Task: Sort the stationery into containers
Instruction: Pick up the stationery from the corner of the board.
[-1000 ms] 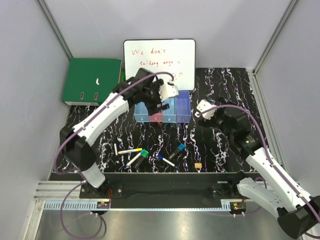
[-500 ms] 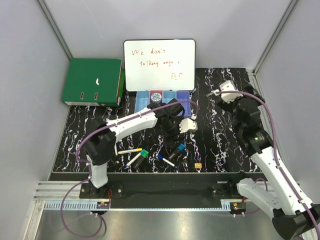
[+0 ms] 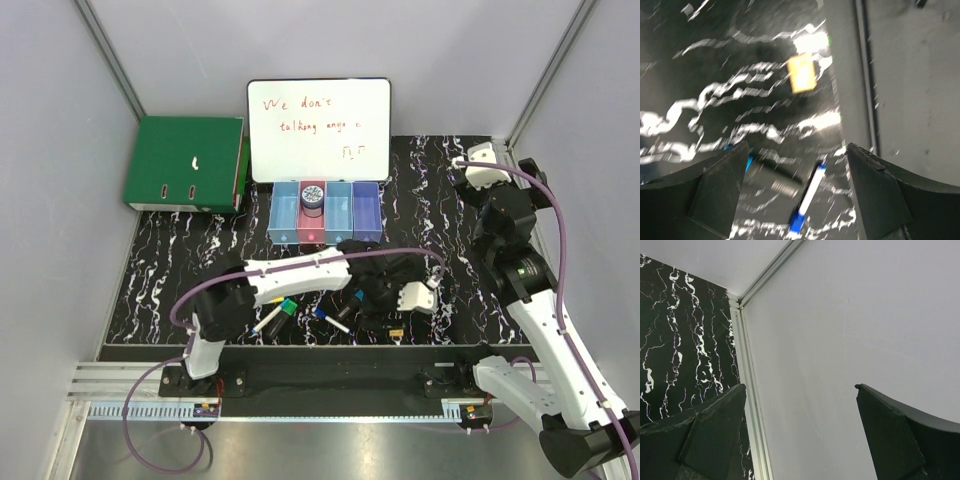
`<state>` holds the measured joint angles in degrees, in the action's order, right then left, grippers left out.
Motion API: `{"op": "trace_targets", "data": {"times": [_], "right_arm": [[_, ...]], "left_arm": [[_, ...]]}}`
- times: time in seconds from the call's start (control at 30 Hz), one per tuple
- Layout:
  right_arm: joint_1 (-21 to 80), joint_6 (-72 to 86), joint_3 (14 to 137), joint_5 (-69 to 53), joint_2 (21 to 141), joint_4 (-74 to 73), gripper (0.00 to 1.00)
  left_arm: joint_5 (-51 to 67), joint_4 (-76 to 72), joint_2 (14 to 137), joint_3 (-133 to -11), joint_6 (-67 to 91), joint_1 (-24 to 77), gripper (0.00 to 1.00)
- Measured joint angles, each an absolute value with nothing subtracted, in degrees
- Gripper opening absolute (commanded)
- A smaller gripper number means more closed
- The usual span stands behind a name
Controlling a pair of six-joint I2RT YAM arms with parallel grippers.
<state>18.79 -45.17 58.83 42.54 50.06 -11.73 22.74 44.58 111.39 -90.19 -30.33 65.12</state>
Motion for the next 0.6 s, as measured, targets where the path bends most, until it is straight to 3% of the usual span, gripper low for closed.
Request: {"op": "trace_targets", "data": {"times": [0.6], "right_arm": [[18.7, -45.4, 61.9, 42.4, 49.9, -11.7, 0.99]], "left_arm": [[15.2, 41.0, 123.8, -95.4, -26.6, 68.3, 0.77]]}}
